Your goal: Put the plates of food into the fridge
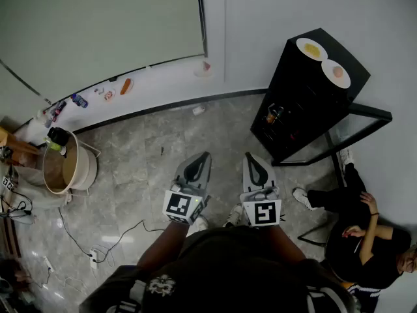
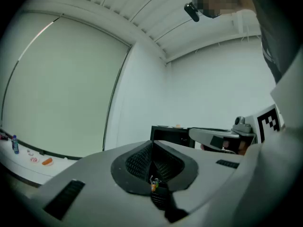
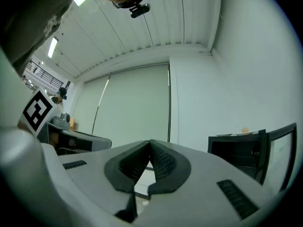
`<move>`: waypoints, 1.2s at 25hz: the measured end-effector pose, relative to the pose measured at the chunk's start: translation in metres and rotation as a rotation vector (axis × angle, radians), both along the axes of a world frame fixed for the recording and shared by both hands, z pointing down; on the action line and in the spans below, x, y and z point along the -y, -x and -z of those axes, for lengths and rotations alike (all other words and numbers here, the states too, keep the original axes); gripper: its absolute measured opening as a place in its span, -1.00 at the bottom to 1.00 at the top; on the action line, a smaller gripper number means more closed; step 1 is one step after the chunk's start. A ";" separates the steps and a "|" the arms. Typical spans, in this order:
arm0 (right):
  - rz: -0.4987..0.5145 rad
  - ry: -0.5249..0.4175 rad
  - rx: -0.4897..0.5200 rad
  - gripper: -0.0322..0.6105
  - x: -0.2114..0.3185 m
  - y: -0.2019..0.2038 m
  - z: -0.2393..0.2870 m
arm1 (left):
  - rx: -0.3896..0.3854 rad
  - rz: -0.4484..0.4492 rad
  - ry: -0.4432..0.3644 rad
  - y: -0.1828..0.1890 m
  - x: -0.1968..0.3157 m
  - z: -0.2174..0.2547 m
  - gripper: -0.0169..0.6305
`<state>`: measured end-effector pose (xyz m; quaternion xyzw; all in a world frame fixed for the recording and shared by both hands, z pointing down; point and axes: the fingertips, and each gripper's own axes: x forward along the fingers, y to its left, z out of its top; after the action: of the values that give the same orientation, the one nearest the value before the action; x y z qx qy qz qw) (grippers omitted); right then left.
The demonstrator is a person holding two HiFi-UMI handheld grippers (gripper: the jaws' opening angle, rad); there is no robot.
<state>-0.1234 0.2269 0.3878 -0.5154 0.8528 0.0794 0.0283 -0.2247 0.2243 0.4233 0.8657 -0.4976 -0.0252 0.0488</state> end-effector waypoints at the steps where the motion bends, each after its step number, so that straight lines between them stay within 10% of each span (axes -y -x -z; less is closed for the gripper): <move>1: 0.003 -0.008 0.009 -0.82 -0.001 0.004 0.003 | 0.003 0.001 -0.006 0.004 -0.002 0.000 -0.87; 30: -0.012 -0.022 0.087 -0.82 -0.003 -0.017 0.006 | -0.084 0.011 0.025 0.000 0.002 0.002 -0.87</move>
<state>-0.1068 0.2295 0.3822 -0.5232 0.8467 0.0667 0.0706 -0.2249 0.2225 0.4210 0.8605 -0.5001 -0.0553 0.0804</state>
